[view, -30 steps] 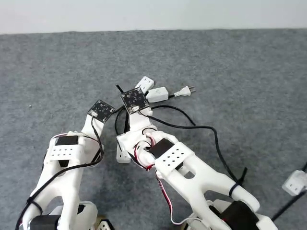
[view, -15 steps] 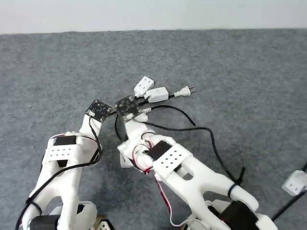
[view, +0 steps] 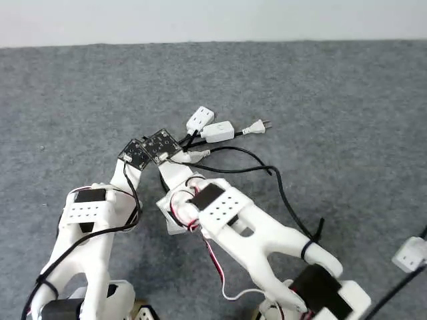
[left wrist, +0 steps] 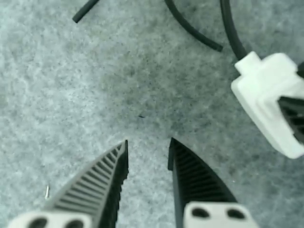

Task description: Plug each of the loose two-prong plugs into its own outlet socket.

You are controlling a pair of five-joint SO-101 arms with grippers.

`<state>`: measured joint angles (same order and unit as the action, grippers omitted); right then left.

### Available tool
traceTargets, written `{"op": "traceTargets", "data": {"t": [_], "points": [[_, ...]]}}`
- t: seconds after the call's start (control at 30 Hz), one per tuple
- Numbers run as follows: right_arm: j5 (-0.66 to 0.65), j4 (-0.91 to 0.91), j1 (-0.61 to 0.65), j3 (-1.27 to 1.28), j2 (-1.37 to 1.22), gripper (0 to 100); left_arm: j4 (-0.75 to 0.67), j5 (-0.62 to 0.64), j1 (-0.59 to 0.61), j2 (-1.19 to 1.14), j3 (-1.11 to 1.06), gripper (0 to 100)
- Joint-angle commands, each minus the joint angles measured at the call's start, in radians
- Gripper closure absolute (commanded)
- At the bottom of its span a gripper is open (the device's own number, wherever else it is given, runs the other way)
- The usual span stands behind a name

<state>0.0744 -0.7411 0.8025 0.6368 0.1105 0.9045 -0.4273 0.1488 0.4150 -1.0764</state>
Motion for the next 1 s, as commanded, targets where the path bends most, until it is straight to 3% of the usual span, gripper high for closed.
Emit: {"op": "traceTargets", "data": {"t": [0.0, 0.63, 0.73, 0.97], "points": [[-0.012, -0.076, 0.015, -0.002, -0.054, 99.0, -0.017, 0.005, 0.006, 0.032, 0.044, 86], [0.005, -0.105, 0.047, -0.034, -0.056, 98.9, -0.018, 0.014, 0.051, 0.032, 0.067, 86], [0.061, -0.107, 0.105, -0.043, -0.054, 98.6, -0.081, 0.13, 0.137, 0.031, 0.091, 86], [0.083, -0.105, 0.168, -0.043, -0.062, 74.5, -0.127, 0.258, 0.227, 0.028, 0.125, 86]]}}
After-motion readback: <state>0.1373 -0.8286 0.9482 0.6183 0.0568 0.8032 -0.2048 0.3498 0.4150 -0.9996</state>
